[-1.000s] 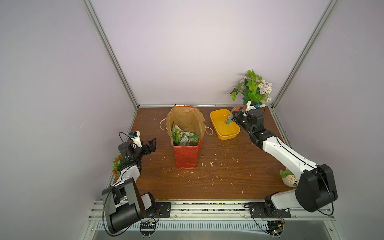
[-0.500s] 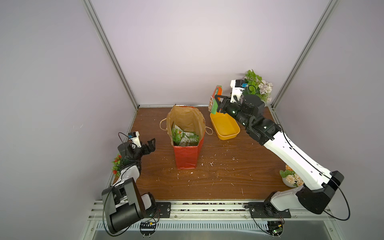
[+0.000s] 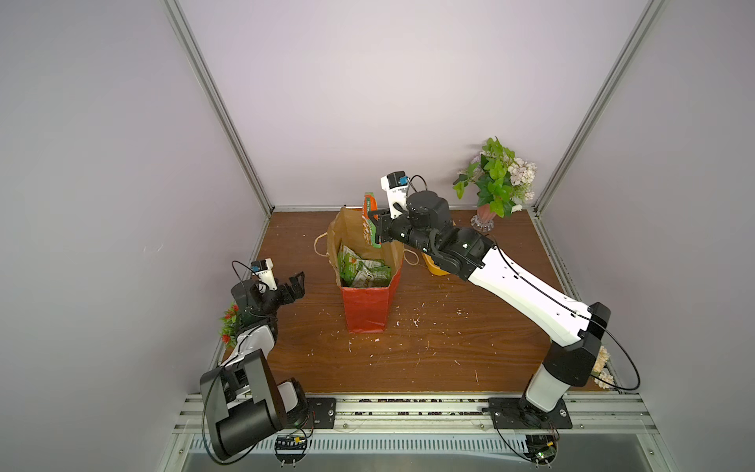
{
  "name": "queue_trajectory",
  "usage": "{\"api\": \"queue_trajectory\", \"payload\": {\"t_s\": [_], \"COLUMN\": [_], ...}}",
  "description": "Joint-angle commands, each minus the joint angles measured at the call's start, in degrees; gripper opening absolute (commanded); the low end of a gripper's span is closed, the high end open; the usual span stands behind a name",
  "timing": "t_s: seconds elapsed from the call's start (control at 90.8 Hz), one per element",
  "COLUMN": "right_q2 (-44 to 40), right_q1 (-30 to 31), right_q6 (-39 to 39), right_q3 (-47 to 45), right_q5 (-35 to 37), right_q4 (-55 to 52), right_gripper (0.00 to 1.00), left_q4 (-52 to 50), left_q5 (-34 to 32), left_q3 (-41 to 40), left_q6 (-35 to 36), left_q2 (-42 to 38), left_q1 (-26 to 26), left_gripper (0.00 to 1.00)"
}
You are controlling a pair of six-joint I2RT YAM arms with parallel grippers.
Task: Place the condiment packets inside the bag
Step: Place the condiment packet in the paper bag.
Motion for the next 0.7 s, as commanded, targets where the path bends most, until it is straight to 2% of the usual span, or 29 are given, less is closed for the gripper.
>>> {"api": "queue_trajectory", "payload": {"t_s": [0.0,0.308,0.44,0.495,0.693], "right_q2": [0.42,1.81,1.52,0.96,-4.46], "right_q1": [0.61,0.74,0.75,0.75,0.70], "right_q6": [-2.22,-2.62,-3.31,-3.58,-5.26], "right_q3": [4.44,4.70,5.54,5.74,0.66], "right_q5": [0.77,0.51,0.66,1.07,5.07], "right_q4": [-1.72,-2.83,-3.94,-4.36,-3.41], "right_gripper": [0.00,0.01,0.28,0.44,0.67], "left_q4": [1.81,1.78,1.70,1.72,1.87], "left_q5": [-0.18,0.45,1.12,1.32,1.24], "left_q3": [-0.61,-0.61,-0.61,-0.68,-0.81], "left_q6": [-0.03,0.24,0.57,0.73,1.34], "left_q2": [-0.24,-0.16,-0.14,-0.20,-0.28], "left_q1": [0.90,0.91,0.90,0.90,0.90], "left_gripper": [1.00,1.00,1.00,1.00,1.00]}}
